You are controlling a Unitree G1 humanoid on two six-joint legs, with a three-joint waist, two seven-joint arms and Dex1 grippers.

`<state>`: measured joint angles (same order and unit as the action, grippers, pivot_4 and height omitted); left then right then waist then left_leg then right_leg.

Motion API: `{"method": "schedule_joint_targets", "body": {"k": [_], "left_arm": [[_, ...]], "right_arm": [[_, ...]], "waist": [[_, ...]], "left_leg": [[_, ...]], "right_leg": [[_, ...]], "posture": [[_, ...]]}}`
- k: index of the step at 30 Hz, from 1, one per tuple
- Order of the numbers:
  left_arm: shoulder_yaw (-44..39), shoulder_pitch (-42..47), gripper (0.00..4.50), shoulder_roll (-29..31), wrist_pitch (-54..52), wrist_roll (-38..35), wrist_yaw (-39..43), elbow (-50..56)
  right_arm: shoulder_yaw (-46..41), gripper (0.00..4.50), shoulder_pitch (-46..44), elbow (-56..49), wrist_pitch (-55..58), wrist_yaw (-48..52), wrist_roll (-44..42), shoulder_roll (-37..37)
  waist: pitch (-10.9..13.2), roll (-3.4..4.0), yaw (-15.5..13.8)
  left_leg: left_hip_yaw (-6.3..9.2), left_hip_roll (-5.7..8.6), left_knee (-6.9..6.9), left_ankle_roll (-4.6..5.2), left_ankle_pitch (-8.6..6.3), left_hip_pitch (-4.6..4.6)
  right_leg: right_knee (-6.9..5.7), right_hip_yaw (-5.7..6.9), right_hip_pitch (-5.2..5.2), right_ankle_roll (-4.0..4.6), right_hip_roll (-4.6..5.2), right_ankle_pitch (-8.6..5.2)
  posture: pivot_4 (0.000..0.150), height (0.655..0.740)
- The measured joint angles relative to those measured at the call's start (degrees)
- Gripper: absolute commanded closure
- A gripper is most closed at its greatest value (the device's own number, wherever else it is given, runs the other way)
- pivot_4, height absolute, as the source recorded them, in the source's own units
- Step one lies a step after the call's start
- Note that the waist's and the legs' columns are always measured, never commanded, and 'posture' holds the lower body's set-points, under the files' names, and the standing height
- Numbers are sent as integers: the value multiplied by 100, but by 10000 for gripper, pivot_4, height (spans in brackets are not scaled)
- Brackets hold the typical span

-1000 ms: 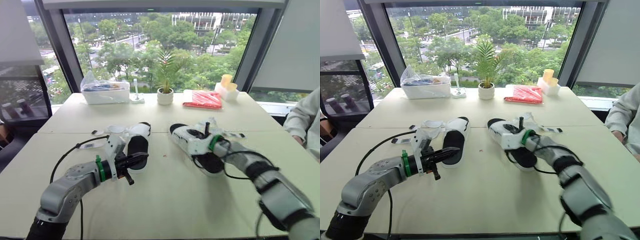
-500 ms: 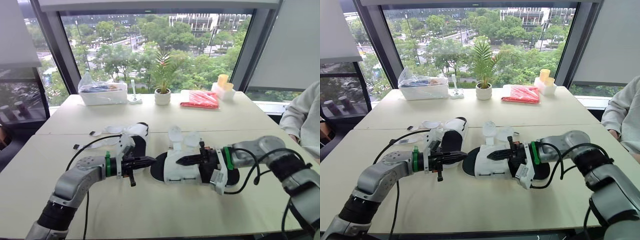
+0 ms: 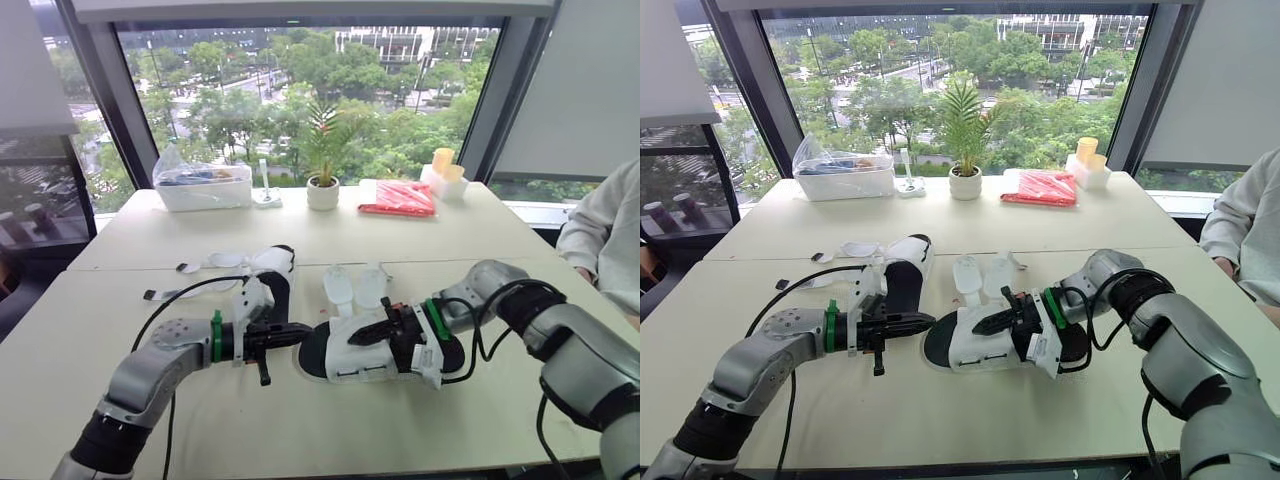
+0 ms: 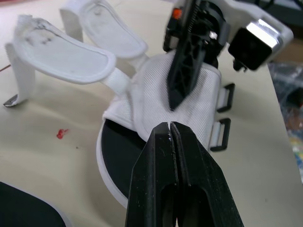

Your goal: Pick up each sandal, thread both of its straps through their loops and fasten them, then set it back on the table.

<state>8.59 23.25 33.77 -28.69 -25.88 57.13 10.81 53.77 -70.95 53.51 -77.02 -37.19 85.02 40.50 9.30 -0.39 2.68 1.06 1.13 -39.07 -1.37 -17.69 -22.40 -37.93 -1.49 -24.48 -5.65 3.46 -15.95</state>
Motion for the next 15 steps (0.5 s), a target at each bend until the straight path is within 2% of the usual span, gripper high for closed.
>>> {"method": "schedule_joint_targets", "body": {"k": [5,6,10,11,12,15], "left_arm": [[216,171,45000,8,723,495,288,-545],[227,206,45000,6,835,560,327,-623],[337,583,45000,-172,1369,815,555,-1188],[409,731,45000,-287,1511,877,642,-1371],[445,833,45000,-398,1662,927,719,-1535],[526,915,45000,-457,1944,1047,933,-1940]], "right_arm": [[-199,3991,-154,422,-615,1283,-1036,114],[-255,338,-166,456,-695,1505,-1227,184],[-350,338,-146,863,-1158,3057,-2552,657],[-285,338,2,718,-1166,3575,-3152,956],[-198,338,321,234,-915,4231,-4017,1425],[-102,338,1596,-1882,779,5972,-6544,2757]], "waist": [[0,0,-30],[0,0,-28],[0,0,-17],[0,0,-41],[0,-1,-69],[2,19,-81]], "left_leg": [[4,5,-5,2,0,-1],[5,4,-5,2,0,-1],[3,4,-5,8,-2,-1],[7,3,-6,11,-3,-3],[11,2,-8,20,-6,-3],[13,-2,-7,68,-33,-8]], "right_leg": [[1,3,7,0,5,0],[1,4,7,0,5,0],[1,4,7,0,6,0],[2,6,10,0,7,0],[4,10,14,-1,9,0],[4,5,16,-1,22,0]], "posture": [[1500,7374],[1500,7374],[1500,7374],[1500,7374],[1500,7374],[1500,7374]]}}
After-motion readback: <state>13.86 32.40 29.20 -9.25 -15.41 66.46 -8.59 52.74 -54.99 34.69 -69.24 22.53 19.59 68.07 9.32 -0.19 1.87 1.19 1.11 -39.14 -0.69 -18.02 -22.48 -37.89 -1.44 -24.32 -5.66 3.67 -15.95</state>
